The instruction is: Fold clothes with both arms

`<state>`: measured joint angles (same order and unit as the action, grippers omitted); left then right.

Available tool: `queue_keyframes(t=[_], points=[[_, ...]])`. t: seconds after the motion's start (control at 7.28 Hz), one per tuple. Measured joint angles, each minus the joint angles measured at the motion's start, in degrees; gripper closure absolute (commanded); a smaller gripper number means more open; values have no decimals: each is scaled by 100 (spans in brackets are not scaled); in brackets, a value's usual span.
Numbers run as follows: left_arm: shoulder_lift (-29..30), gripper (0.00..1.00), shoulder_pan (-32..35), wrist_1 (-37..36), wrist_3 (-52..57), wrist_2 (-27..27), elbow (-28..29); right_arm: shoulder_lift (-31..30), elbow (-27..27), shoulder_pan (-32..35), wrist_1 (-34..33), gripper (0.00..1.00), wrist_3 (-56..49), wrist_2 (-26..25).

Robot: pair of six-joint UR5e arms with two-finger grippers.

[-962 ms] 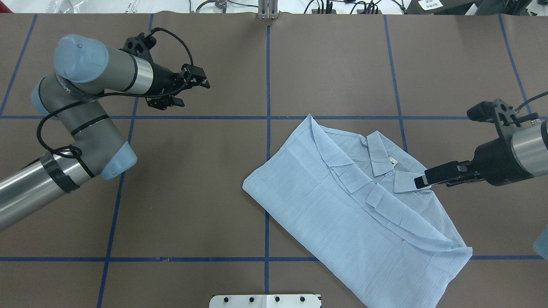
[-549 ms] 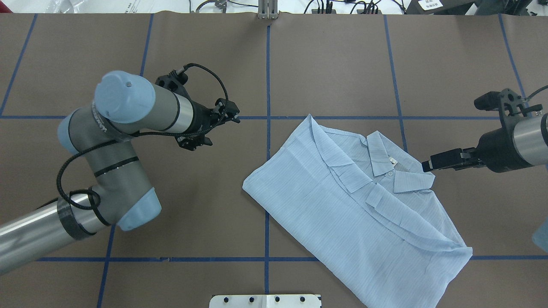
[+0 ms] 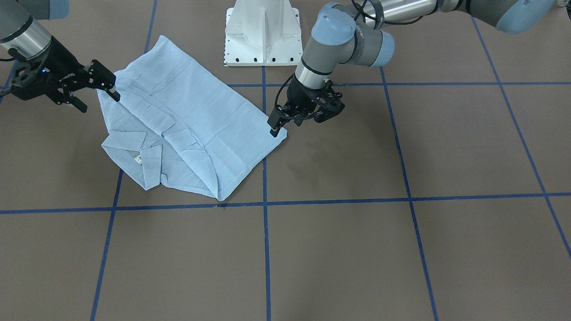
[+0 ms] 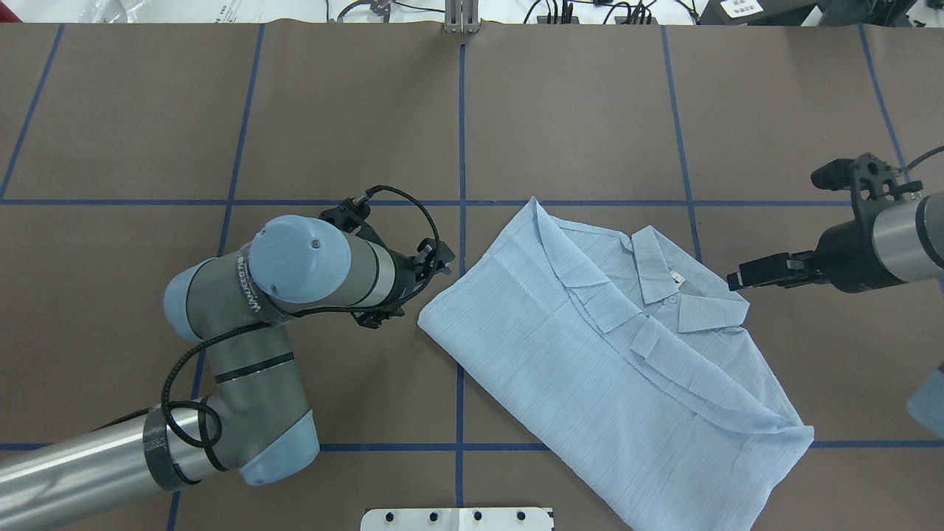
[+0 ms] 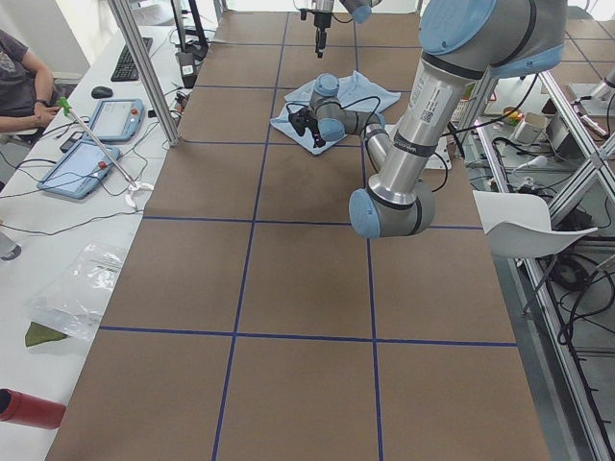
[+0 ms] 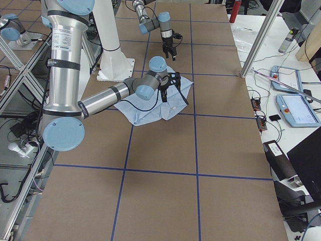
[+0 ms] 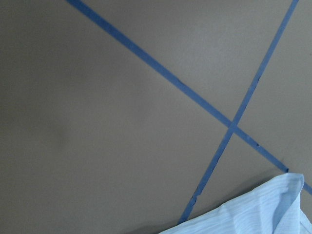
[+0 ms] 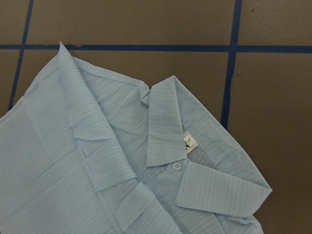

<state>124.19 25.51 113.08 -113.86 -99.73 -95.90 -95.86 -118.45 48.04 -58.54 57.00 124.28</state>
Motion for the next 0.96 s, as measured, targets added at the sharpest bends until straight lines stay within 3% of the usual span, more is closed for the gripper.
queue_keyframes(t=[0.55,0.96], points=[[390,0,-220,-18,-99,304,697,32,42,-12,6,0,-4,-26],[436,1,-235,-93,-86,312,810,32,12,-6,9,0,-4,-2]])
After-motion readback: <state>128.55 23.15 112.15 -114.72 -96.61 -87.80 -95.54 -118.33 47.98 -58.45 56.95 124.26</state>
